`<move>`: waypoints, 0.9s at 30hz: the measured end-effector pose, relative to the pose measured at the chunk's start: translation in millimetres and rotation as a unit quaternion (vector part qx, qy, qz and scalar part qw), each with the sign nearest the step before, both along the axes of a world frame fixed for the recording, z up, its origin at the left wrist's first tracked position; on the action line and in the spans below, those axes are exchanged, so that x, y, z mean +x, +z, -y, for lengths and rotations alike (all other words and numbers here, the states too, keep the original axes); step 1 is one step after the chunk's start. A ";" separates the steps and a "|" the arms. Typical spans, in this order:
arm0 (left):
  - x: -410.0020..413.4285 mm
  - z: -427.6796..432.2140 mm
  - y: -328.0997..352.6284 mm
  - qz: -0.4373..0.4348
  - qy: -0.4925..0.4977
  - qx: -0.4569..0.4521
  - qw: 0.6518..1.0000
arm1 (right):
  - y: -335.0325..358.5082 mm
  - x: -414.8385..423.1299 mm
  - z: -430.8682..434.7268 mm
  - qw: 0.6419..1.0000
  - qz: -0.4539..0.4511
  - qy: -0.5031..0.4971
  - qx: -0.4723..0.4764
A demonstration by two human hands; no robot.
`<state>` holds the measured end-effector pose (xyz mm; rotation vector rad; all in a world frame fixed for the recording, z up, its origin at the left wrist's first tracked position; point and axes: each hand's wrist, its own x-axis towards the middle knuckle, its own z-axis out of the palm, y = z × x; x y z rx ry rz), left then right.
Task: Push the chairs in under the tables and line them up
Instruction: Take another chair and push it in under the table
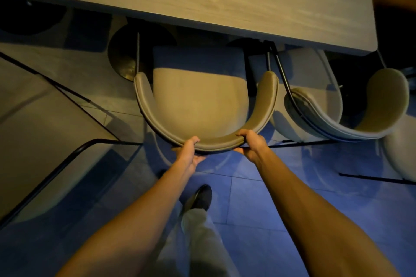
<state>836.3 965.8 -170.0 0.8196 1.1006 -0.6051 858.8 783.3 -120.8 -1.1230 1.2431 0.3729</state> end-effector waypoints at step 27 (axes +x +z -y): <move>1.0 33.1 -10.5 0.017 0.049 0.022 0.998 | -20.3 14.5 35.8 0.998 -0.010 0.059 -0.010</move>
